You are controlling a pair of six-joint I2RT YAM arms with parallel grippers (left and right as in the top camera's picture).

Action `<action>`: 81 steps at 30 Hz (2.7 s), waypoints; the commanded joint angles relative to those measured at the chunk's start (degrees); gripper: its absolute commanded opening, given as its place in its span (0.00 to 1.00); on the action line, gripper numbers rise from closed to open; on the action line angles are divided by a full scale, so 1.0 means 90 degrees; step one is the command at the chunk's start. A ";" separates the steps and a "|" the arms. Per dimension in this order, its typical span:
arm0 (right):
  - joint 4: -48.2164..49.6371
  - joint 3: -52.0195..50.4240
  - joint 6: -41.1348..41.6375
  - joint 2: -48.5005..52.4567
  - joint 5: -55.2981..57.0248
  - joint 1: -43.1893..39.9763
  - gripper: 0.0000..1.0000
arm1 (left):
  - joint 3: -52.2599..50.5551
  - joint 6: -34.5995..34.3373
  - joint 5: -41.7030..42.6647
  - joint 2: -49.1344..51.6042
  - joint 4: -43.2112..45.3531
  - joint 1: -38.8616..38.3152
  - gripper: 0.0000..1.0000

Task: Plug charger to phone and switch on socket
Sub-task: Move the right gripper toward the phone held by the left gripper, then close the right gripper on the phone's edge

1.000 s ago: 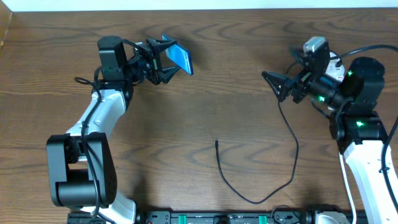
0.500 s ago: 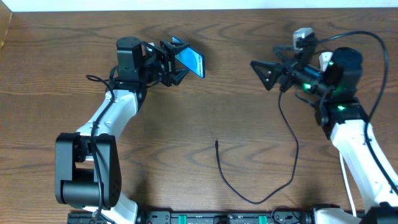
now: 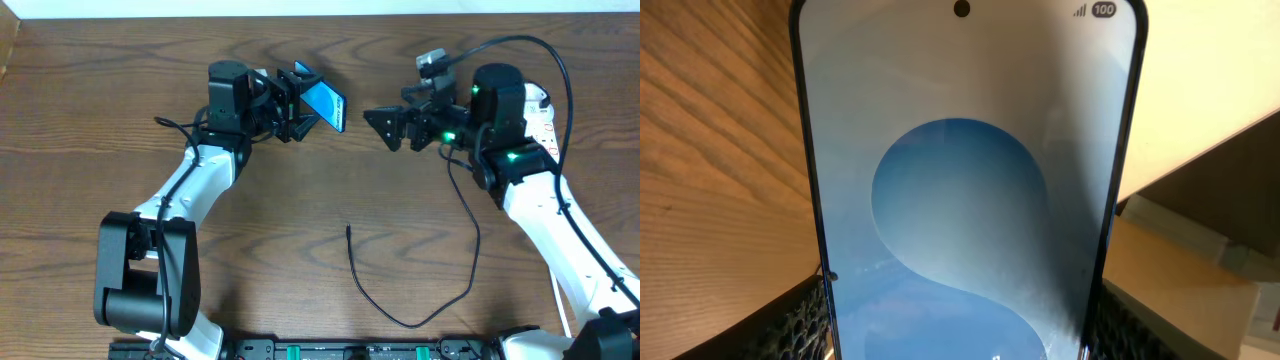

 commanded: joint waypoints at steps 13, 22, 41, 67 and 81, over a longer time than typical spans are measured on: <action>-0.0095 0.0520 -0.0413 0.0673 0.0959 0.0746 0.99 | 0.0185 0.0102 -0.0034 -0.0165 0.0068 -0.0085 0.08; 0.0163 0.0517 -0.0457 0.0998 0.0838 0.1081 0.99 | 0.0185 -0.0469 -0.0024 -0.0165 0.0068 -0.0090 0.07; 0.0180 0.0517 0.0083 0.0998 0.1180 0.1112 0.98 | 0.0185 -0.1020 0.0155 -0.0165 0.0104 -0.0491 0.07; 0.0032 0.0517 0.0146 0.1001 0.1676 0.1120 0.45 | 0.0185 -0.1285 0.0163 -0.0165 0.0440 -0.0799 0.07; 0.0036 0.0517 0.0143 0.1001 0.1671 0.1117 0.01 | 0.0185 -0.1282 0.0158 -0.0165 0.0440 -0.0797 0.08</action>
